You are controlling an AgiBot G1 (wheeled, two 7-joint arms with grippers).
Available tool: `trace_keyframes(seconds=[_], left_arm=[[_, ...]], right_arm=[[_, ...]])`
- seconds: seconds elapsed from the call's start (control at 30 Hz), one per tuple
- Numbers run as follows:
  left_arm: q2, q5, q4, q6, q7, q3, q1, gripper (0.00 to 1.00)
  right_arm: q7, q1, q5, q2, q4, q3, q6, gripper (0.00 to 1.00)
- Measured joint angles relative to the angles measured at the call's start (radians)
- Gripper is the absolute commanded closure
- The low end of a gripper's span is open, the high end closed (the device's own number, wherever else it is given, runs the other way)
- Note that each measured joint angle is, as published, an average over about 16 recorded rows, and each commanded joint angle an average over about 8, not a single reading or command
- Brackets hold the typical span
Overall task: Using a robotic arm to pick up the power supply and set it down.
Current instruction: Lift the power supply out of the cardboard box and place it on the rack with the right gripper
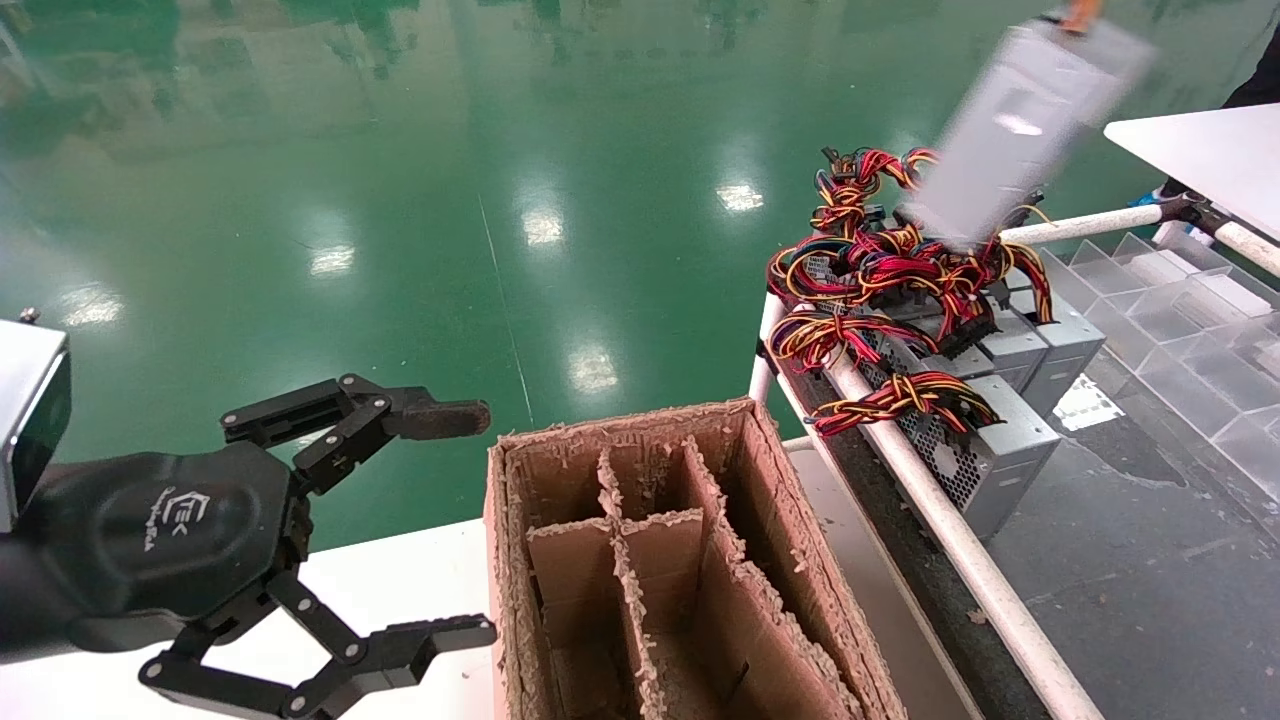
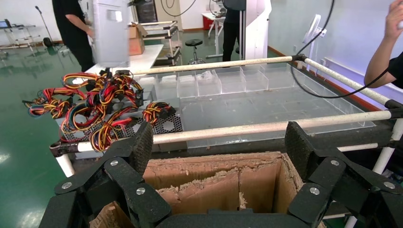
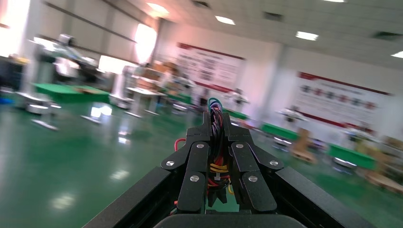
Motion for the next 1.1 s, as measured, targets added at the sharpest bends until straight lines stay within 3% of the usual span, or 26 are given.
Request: trace_keyframes(seconds=[0.3,0.57,0.77,1.1], left_arm=[[0.000,0.000,0.000,0.000,0.000,0.000,0.000,0.00],[0.000,0.000,0.000,0.000,0.000,0.000,0.000,0.00],[0.000,0.000,0.000,0.000,0.000,0.000,0.000,0.00],[0.000,0.000,0.000,0.000,0.000,0.001,0.000,0.00]], right_arm=[[-0.028,-0.031,-0.025,0.143,-0.094,-0.007,0.018,1.00],[-0.038,-0.091,-0.043,0.213,-0.171,-0.017,-0.002,1.00],[-0.037,-0.148,-0.044,0.205,-0.216,-0.018,-0.028,1.00],[-0.020,-0.219,-0.035,0.116,-0.241,-0.008,-0.045,1.00]])
